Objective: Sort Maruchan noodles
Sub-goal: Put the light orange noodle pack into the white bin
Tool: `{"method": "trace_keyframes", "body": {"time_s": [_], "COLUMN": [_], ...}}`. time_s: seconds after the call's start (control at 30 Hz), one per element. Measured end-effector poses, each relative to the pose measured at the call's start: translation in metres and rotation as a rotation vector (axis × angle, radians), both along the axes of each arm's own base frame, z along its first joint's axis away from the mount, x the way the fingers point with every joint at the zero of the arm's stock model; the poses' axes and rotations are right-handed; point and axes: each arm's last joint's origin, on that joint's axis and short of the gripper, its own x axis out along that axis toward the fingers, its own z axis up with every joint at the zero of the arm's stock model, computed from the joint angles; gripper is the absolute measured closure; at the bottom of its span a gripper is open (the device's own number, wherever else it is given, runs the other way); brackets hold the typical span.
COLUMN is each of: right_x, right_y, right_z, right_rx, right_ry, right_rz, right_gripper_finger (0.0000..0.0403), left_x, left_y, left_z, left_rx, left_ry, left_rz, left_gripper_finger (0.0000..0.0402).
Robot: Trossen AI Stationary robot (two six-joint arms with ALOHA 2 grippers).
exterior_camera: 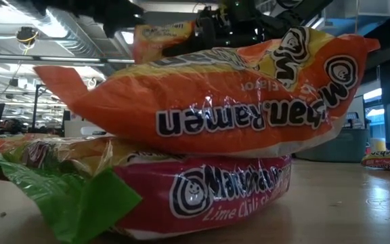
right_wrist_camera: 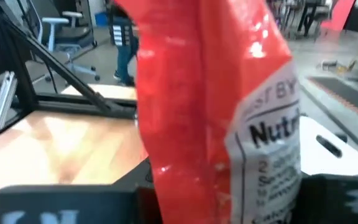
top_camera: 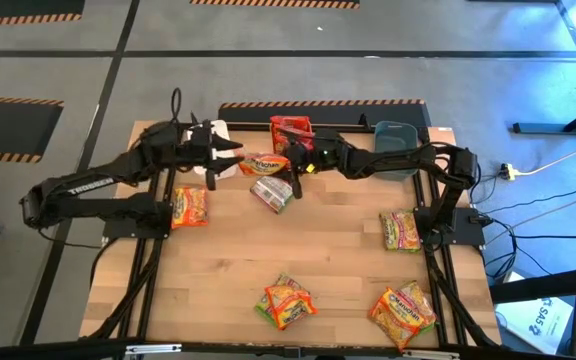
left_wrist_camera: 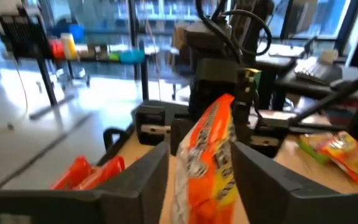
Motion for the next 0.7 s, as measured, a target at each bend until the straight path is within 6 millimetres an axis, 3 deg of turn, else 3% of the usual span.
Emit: {"method": "trace_keyframes", "body": {"time_s": [0.1, 0.3, 0.57, 0.7], "right_x": [-0.001, 0.002, 0.004, 0.004], "right_y": [-0.002, -0.003, -0.002, -0.002], "right_z": [-0.004, -0.013, -0.020, -0.020], "right_rx": [0.006, 0.015, 0.037, 0.035], "right_ry": [0.039, 0.061, 0.089, 0.086], "right_rz": [-0.022, -0.007, 0.022, 0.027], "right_gripper_finger": [0.0301, 0.0301, 0.0300, 0.0300], "left_x": [0.004, 0.034, 0.076, 0.097], "left_y": [0.001, 0.007, 0.021, 0.028], "left_z": [0.017, 0.031, 0.044, 0.039], "left_rx": [-0.047, -0.102, -0.132, -0.189], "left_ry": [0.093, 0.321, 0.552, 0.669], "left_rz": [-0.010, -0.022, -0.073, -0.108], "left_gripper_finger": [0.0198, 0.0157, 0.0143, 0.0143]}}
